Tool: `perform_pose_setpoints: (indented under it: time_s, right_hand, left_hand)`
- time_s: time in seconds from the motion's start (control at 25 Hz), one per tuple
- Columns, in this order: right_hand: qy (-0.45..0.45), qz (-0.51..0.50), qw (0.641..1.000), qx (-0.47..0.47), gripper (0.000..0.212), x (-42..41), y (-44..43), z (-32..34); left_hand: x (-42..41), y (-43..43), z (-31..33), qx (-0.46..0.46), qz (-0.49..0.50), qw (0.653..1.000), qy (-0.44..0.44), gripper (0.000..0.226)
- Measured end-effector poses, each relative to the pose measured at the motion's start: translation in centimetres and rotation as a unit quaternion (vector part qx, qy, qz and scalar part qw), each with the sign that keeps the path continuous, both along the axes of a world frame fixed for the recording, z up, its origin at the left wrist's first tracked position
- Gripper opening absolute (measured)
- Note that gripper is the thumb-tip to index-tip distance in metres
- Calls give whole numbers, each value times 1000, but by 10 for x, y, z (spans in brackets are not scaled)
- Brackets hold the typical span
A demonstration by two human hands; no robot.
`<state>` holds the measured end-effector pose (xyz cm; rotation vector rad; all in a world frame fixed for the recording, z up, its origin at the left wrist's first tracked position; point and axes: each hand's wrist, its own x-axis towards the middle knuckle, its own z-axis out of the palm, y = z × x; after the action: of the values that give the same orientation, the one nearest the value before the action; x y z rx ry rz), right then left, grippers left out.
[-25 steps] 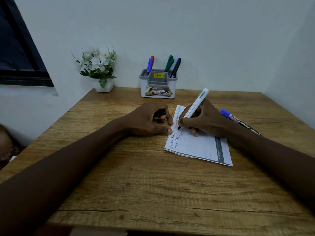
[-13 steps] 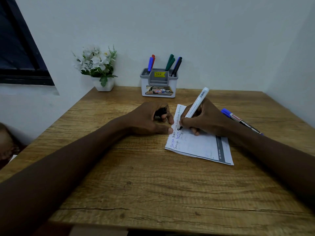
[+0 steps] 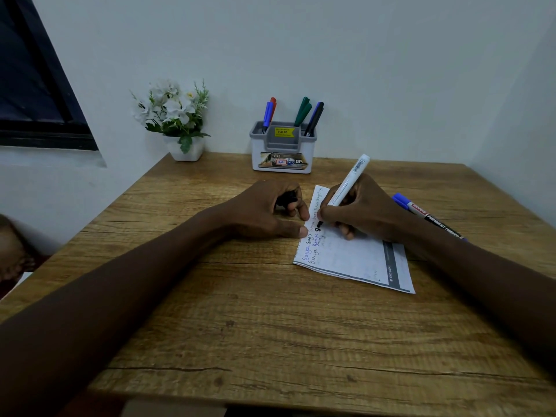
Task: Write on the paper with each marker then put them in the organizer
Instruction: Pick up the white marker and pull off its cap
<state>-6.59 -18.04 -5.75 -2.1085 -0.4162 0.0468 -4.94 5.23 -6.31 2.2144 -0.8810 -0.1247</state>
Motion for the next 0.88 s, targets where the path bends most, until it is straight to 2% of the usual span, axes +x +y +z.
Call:
perform_pose_setpoints:
  time_s: [0.88]
  right_hand:
    - [6,-71,997,5,22,2,1,-1]
  left_hand:
    - [-3,0,3,6,-6,1000,-3,34]
